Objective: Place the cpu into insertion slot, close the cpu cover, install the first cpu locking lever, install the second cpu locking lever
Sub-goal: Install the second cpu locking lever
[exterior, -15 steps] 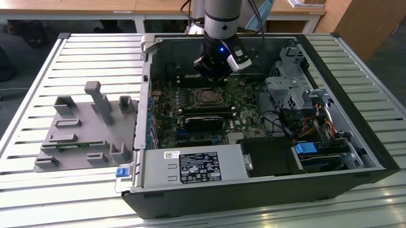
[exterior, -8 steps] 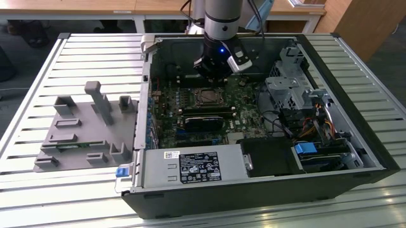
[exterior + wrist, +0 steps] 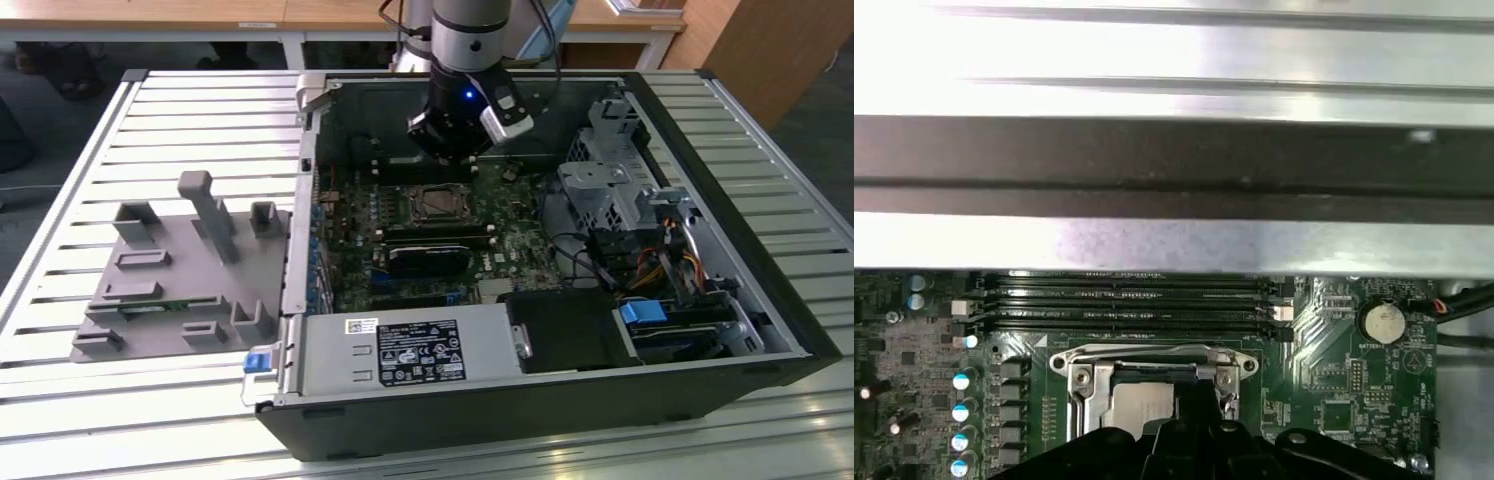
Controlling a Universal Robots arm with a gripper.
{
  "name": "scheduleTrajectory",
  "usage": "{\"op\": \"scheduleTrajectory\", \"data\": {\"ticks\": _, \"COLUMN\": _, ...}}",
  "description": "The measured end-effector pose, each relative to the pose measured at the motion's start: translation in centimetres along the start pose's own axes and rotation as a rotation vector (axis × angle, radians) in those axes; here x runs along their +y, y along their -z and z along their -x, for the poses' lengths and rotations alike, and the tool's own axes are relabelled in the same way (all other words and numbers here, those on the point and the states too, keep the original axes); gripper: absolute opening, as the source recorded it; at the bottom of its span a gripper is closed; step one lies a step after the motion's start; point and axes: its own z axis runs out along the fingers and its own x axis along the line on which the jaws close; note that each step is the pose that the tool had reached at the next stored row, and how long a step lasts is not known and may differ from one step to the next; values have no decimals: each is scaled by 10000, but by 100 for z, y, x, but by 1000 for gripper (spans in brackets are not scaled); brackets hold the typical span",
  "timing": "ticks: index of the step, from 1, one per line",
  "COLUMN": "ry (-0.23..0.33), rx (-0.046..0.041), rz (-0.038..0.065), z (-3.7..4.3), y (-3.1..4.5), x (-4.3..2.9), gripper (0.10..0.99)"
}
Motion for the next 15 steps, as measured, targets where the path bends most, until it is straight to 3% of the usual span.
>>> {"op": "scheduleTrajectory", "data": {"ticks": 3, "ry": 1, "rx": 1, "rz": -2, "z": 1, "y": 50, "x": -2, "gripper": 106}}
{"op": "scheduleTrajectory", "data": {"ticks": 6, "ry": 1, "rx": 0, "rz": 1, "z": 1, "y": 52, "x": -34, "gripper": 106}}
{"op": "scheduleTrajectory", "data": {"ticks": 15, "ry": 0, "rx": 6, "rz": -1, "z": 2, "y": 61, "x": -301, "gripper": 106}}
